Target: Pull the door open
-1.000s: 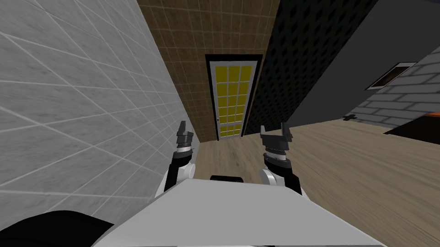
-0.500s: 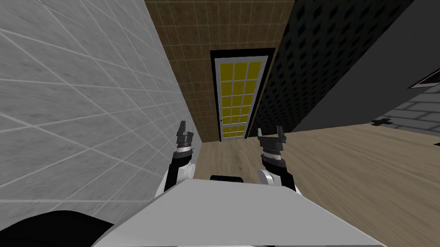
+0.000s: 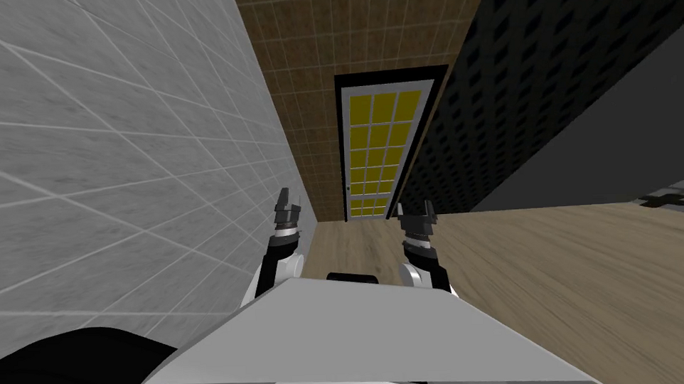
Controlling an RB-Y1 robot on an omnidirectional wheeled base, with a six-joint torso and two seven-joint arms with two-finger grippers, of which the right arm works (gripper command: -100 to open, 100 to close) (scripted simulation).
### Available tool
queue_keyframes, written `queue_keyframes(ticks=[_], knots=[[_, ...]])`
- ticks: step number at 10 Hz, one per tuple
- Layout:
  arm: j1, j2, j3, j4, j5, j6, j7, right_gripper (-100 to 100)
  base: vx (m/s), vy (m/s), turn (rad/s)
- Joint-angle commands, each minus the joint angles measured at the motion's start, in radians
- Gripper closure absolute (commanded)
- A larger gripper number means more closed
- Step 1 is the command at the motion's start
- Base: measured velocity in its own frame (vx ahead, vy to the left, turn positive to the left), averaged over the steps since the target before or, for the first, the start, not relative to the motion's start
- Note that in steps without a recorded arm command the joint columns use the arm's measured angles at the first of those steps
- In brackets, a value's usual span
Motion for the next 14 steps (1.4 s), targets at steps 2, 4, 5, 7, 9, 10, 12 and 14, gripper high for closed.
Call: queue_keyframes(ticks=[2, 4, 5, 7, 9, 10, 12, 14], knots=[[-0.011, -0.011, 0.002, 0.058, -0.040, -0.015, -0.045, -100, 0.097, 0.015, 0.146], [-0.023, -0.017, 0.004, 0.104, -0.071, -0.026, -0.077, -100, 0.105, 0.008, 0.143], [-0.029, -0.020, 0.005, 0.127, -0.086, -0.032, -0.093, -100, 0.093, 0.015, 0.154], [-0.041, -0.026, 0.008, 0.176, -0.118, -0.043, -0.127, -100, 0.108, 0.003, 0.161], [-0.054, -0.031, 0.011, 0.226, -0.150, -0.055, -0.161, -100, 0.100, -0.002, 0.146], [-0.060, -0.034, 0.012, 0.250, -0.166, -0.061, -0.178, -100, 0.113, -0.016, 0.154], [-0.073, -0.038, 0.015, 0.301, -0.199, -0.073, -0.213, -100, 0.110, 0.000, 0.148], [-0.085, -0.043, 0.017, 0.352, -0.232, -0.085, -0.248, -100, 0.105, 0.003, 0.169]])
